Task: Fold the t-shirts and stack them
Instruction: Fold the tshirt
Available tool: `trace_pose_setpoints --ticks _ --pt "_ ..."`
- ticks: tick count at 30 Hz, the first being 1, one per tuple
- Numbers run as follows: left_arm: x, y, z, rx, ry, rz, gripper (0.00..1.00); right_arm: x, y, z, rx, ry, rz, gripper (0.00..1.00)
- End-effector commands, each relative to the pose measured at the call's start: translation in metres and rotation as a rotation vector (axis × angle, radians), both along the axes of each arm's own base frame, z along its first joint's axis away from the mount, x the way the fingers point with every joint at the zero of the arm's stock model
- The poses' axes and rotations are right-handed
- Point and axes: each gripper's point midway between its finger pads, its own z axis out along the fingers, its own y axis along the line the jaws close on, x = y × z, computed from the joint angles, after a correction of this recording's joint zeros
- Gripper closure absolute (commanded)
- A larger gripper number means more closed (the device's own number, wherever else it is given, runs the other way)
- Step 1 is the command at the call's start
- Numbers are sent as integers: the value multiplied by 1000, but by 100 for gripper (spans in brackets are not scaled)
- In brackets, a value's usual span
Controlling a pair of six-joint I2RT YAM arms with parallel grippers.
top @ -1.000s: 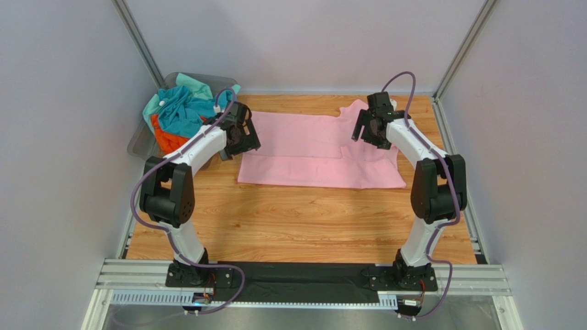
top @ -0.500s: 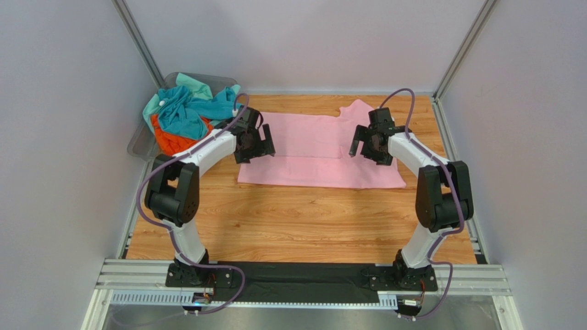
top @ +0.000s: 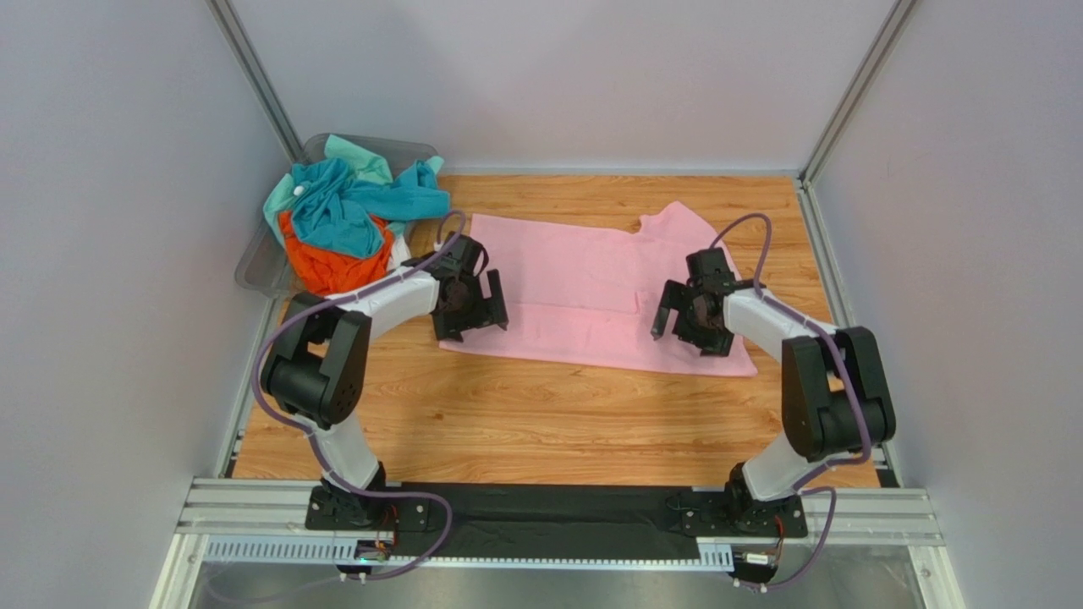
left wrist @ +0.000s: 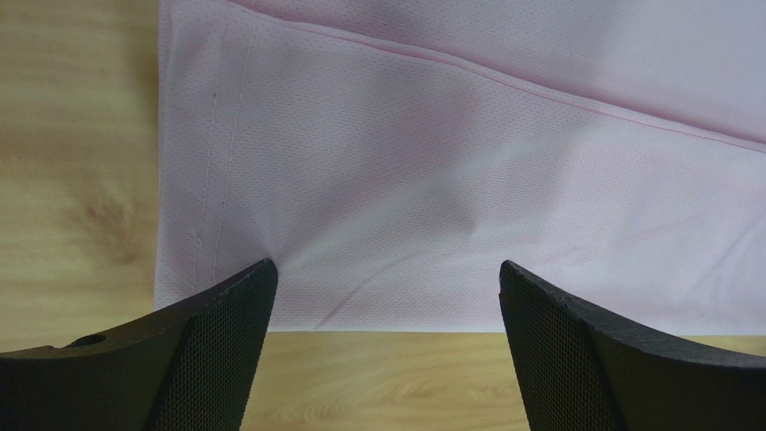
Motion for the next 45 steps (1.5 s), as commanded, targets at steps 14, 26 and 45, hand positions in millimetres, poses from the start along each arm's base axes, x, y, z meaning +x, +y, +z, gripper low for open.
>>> trace_pose_setpoints --ticks 14,26,45 --pt "-155 7 -9 15 113 -42 0 -143 -7 6 132 46 -172 0" --pt "-148 17 60 -15 -103 -11 0 -113 -2 88 180 -225 -93 0" --pt "73 36 105 184 -224 118 12 -84 -19 108 39 -303 -32 0"
